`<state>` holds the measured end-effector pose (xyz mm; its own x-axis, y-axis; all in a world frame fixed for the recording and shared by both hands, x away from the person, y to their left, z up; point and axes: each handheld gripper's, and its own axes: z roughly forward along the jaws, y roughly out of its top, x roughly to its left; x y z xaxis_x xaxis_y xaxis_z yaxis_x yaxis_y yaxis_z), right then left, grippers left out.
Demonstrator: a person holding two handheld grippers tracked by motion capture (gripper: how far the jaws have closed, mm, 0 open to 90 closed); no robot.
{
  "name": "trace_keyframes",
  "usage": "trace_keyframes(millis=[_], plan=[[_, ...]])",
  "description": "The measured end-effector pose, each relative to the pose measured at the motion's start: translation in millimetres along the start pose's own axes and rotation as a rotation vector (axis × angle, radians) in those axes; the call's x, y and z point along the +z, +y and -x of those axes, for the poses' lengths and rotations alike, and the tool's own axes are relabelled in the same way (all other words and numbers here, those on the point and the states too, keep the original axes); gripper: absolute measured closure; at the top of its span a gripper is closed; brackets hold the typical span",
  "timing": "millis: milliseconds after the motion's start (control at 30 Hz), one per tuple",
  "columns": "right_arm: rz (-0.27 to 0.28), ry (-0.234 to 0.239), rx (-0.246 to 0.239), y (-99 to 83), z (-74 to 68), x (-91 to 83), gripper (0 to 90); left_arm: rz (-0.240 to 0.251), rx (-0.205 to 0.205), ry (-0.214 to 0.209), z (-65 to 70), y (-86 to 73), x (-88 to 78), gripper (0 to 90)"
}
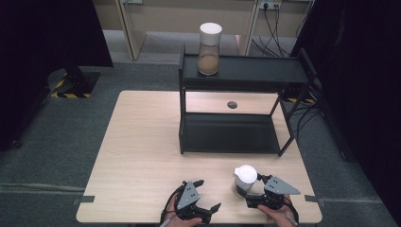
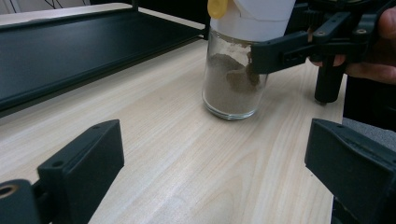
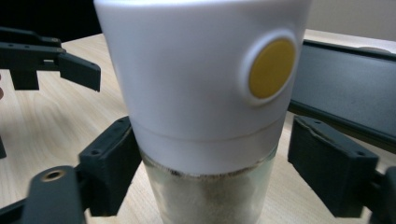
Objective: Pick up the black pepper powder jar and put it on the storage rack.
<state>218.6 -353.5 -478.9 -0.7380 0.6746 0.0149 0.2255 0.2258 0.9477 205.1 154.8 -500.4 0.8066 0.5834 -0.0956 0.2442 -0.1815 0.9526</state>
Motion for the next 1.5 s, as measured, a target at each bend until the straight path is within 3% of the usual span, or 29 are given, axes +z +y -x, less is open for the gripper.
trace_keyframes(millis=[133, 200, 600, 1233, 1500], plan=[[0.007, 0.008, -0.037, 1.2, -2.7, 0.3, 30.4, 0.000, 0.003, 0.001, 0.3, 0.2, -0.1, 4.3], [0.008, -0.003, -0.052, 3.1, -5.9, -0.6, 30.4, 0.001, 0.001, 0.001, 0.3, 0.0, -0.1, 4.3], [0.024, 0.002, -0.029, 10.7, -3.5, -9.3, 30.4, 0.005, 0.001, 0.000, 0.6, 0.6, -0.6, 4.4], [0.060, -0.024, -0.048, 47.8, 4.9, -27.7, 30.3, 0.006, -0.002, 0.005, 0.5, 0.5, -1.1, 4.4], [0.078, -0.017, -0.064, 74.1, 7.9, -30.7, 30.4, 0.006, -0.001, 0.004, 0.4, 0.5, -1.0, 4.5]])
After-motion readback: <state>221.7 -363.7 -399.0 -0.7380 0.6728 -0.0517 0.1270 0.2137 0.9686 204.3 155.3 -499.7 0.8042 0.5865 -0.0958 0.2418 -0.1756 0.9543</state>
